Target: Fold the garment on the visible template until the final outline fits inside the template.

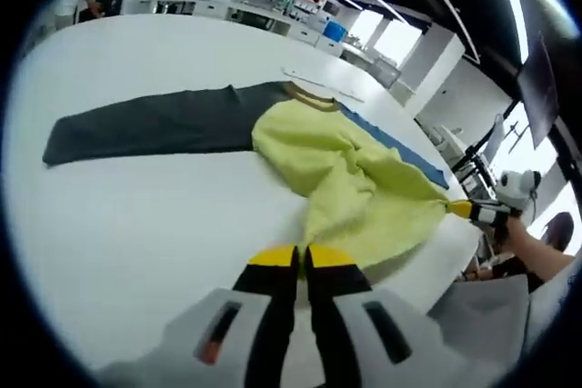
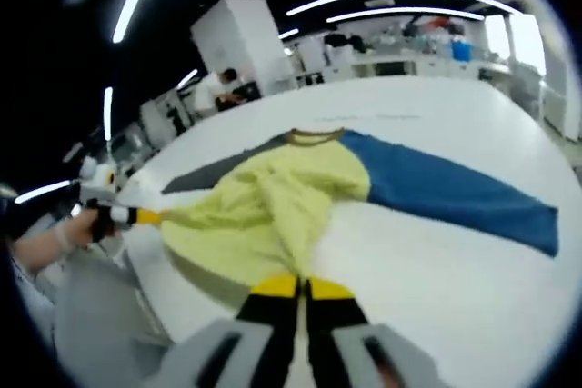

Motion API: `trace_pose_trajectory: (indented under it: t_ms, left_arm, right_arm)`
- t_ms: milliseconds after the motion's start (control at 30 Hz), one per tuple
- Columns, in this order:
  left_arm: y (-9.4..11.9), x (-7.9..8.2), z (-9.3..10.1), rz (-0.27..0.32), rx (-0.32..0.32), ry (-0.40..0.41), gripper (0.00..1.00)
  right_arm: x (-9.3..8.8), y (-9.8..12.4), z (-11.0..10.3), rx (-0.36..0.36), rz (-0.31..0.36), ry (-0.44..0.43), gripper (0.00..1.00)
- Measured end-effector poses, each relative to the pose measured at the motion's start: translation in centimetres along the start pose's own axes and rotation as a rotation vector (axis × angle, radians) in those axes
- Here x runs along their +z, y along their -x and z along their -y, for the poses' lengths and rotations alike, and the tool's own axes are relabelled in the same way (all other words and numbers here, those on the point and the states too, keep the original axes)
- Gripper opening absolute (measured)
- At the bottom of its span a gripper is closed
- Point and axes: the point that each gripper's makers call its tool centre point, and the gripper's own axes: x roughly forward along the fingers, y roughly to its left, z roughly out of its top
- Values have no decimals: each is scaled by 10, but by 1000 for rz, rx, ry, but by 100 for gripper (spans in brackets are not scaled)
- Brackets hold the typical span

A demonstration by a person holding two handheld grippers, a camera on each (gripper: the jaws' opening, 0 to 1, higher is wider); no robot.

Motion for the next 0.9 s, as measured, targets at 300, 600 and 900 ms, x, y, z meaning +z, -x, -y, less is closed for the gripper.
trace_pose_trajectory:
  t_ms: [300,600,900]
  left_arm:
    - [6,-34,-15,-138,41,7,1]
    - [11,-66,-20,-287,42,-36,1]
    - [18,-71,-31,-333,71,-76,1]
  right_arm:
    - [-29,5,-19,46,-64,-17,0]
    - [-58,11,-31,81,-147,-9,0]
    - [-70,6,-45,120,-196,3,0]
